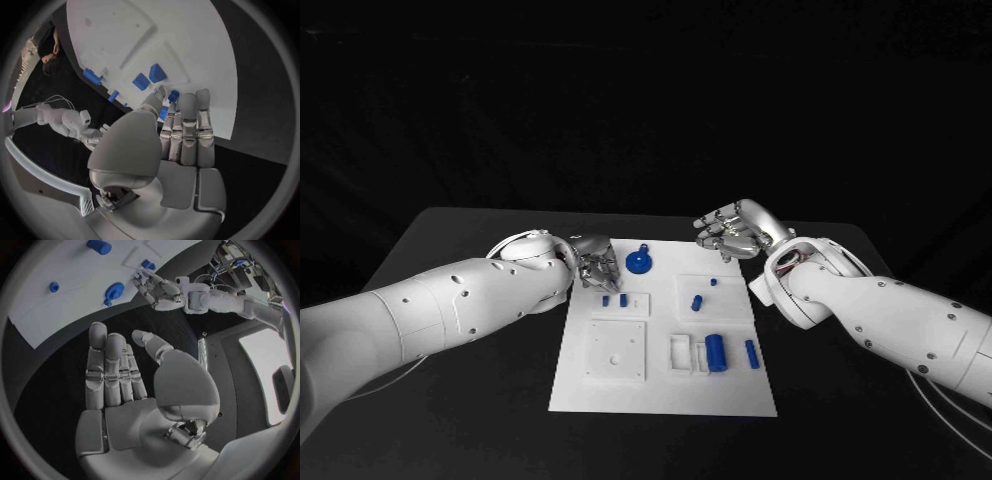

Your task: Assemble the parts on the task board

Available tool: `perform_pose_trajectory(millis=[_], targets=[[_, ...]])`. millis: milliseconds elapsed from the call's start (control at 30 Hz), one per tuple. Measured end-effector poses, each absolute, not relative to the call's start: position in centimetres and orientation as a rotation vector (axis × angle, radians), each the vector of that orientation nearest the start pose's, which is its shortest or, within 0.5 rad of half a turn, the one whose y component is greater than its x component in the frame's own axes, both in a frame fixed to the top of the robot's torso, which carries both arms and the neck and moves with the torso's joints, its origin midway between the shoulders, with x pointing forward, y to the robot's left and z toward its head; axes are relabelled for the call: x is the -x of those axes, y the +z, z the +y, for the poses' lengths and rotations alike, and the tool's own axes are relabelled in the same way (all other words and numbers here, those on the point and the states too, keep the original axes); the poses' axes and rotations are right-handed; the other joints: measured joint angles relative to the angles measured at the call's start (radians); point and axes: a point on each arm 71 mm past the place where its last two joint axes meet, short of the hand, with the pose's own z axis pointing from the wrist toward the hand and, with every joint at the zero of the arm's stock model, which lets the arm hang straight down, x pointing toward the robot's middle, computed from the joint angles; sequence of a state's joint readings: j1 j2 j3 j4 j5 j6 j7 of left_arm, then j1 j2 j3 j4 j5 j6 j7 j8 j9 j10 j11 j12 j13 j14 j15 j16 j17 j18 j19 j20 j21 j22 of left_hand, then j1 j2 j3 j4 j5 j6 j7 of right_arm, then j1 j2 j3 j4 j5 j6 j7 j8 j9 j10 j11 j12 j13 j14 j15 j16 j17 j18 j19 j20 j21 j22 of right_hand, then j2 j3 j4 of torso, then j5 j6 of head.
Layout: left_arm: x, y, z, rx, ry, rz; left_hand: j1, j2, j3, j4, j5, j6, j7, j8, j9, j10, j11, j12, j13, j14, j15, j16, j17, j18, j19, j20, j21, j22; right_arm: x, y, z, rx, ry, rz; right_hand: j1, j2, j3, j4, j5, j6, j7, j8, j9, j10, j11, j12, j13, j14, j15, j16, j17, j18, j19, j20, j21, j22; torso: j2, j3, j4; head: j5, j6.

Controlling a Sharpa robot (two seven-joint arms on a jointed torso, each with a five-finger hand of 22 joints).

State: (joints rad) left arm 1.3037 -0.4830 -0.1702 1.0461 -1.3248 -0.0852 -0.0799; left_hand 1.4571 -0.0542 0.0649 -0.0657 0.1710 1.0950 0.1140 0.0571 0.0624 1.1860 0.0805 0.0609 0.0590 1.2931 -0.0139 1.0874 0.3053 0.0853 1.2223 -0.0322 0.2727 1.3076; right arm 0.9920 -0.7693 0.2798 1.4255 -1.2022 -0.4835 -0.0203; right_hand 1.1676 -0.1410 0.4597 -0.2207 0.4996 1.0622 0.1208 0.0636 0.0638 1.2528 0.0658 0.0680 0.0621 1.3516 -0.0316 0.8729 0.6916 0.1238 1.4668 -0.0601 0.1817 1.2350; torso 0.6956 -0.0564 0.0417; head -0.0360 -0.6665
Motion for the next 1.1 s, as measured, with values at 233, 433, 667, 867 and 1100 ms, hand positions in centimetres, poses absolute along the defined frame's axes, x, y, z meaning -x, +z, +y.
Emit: perform_pose_trajectory(millis=[233,433,667,867,1100], targets=[[-56.40,-20.93,14.93,-0.225,-0.513,1.902,0.016,0.024,0.066,0.014,0.014,0.009,-0.002,0.000,0.000,0.006,-0.006,0.000,-0.001,0.000,0.000,0.004,0.000,0.000,0.004,-0.004,0.012,0.000,-50.95,-17.07,-21.31,-0.337,0.857,1.437,0.000,0.000,0.000,0.000,0.000,0.000,0.000,0.000,0.000,0.000,0.000,0.000,0.000,0.000,0.000,0.000,0.000,0.000,0.000,0.000,0.000,0.000,0.001,-0.0001,-0.0002,-0.002,-0.001],[-56.47,-20.93,14.86,-0.235,-0.503,1.896,0.010,0.018,0.133,0.022,0.010,0.014,0.000,0.000,0.000,0.008,-0.008,0.000,0.000,0.000,0.000,0.004,0.000,0.000,-0.002,-0.009,0.037,0.000,-50.95,-17.07,-21.30,-0.337,0.858,1.437,0.000,0.000,0.000,0.000,0.000,0.000,0.000,0.000,0.000,0.000,0.000,0.000,0.000,0.000,0.000,0.000,0.000,0.000,0.000,0.000,0.000,0.000,0.001,-0.0002,-0.0001,-0.003,-0.002],[-56.47,-20.95,14.89,-0.240,-0.498,1.895,-0.006,0.003,0.173,0.014,0.010,0.014,0.000,0.000,0.000,0.008,-0.008,0.000,-0.001,0.000,0.000,0.004,0.000,0.000,-0.013,-0.009,0.062,0.000,-50.95,-17.07,-21.31,-0.337,0.858,1.437,0.000,0.000,0.000,0.000,0.000,0.000,0.000,0.000,0.000,0.000,0.000,0.000,0.000,0.000,0.000,0.000,0.000,0.000,0.000,0.000,0.000,0.000,0.000,-0.0003,0.0005,-0.004,-0.004],[-56.50,-20.95,15.09,-0.239,-0.491,1.895,-0.011,-0.003,0.177,0.015,0.010,0.014,0.000,0.000,0.000,0.006,-0.009,0.000,-0.001,0.000,0.000,0.004,0.000,0.000,-0.017,-0.006,0.062,0.000,-50.95,-17.07,-21.31,-0.337,0.858,1.437,0.000,0.000,0.000,0.000,0.000,0.000,0.000,0.000,0.000,0.000,0.000,0.000,0.000,0.000,0.000,0.000,0.000,0.000,0.000,0.000,0.000,0.000,0.000,-0.0009,0.0011,-0.005,-0.004],[-56.48,-20.94,15.09,-0.240,-0.490,1.896,-0.011,-0.003,0.177,0.015,0.010,0.014,0.000,0.000,0.000,0.004,-0.007,0.000,-0.001,0.000,0.000,0.004,0.000,0.000,-0.017,-0.006,0.062,0.000,-50.94,-17.06,-21.28,-0.337,0.859,1.437,0.000,0.000,0.000,0.000,0.000,0.000,0.000,0.000,0.000,0.000,0.000,0.000,0.000,0.000,0.000,0.000,0.000,0.000,0.000,0.000,0.000,0.000,0.000,-0.0011,0.0010,-0.005,-0.005]])
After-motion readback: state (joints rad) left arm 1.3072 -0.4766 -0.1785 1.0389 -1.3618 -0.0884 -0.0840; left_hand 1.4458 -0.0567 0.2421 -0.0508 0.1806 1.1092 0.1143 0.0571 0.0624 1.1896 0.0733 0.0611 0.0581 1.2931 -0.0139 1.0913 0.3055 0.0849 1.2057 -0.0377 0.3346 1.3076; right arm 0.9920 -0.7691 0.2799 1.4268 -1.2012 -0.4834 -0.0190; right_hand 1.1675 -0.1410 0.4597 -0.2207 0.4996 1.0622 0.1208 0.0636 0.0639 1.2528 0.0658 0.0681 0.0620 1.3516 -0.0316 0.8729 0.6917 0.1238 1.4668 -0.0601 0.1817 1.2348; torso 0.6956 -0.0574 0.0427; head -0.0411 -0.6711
